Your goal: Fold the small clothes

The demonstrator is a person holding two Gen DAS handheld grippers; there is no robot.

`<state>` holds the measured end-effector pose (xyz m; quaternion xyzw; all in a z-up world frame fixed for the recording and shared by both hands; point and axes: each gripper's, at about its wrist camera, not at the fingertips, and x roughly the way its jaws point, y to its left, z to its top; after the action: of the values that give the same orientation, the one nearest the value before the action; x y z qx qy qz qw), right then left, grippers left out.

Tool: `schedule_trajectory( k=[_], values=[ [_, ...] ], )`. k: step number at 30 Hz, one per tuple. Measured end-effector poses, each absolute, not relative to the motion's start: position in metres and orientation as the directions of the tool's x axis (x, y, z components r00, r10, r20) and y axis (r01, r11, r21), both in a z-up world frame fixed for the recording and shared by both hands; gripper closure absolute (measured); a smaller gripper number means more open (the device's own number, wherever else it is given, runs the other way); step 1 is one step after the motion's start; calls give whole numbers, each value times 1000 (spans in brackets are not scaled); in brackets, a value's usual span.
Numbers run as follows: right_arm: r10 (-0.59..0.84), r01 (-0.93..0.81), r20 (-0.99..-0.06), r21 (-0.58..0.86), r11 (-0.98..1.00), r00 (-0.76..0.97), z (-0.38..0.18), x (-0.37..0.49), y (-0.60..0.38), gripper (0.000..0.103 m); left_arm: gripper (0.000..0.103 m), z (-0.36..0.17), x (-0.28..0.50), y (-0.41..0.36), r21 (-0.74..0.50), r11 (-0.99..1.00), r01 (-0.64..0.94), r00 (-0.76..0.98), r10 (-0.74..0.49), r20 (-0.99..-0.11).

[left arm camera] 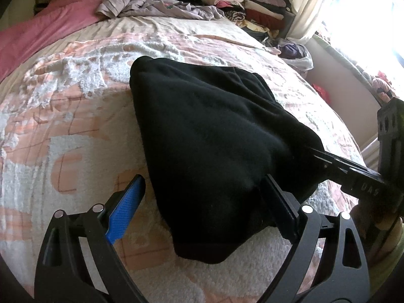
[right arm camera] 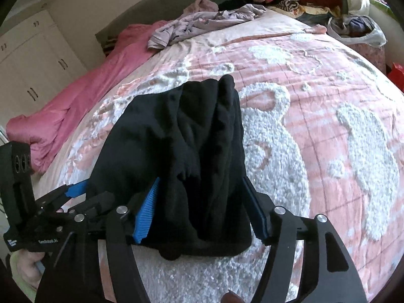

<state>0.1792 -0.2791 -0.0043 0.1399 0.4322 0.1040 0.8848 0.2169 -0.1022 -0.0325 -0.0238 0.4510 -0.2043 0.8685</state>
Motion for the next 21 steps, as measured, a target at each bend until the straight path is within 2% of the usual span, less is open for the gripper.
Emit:
schedule_trajectory(
  k=[2, 5, 7, 13, 21],
  values=[
    [328, -81, -731, 352, 932, 599, -5, 176, -278, 67, 18, -33, 216, -102, -226, 915, 334, 508, -377, -774],
    [315, -94, -722, 330, 939, 616, -2, 168, -275, 77, 18, -32, 214, -102, -232, 913, 336, 506, -383, -773],
    [295, -97, -722, 304, 948, 625, 0, 164, -270, 79, 25, -32, 212, -103, -241, 907, 344, 500, -395, -771],
    [274, -94, -716, 280, 955, 643, 3, 159, -270, 80, 32, -31, 208, -102, -247, 905, 346, 499, -401, -768],
    [246, -92, -714, 248, 964, 656, 4, 158, -271, 80, 32, -38, 210, -101, -269, 905, 330, 477, -406, -780]
  ],
)
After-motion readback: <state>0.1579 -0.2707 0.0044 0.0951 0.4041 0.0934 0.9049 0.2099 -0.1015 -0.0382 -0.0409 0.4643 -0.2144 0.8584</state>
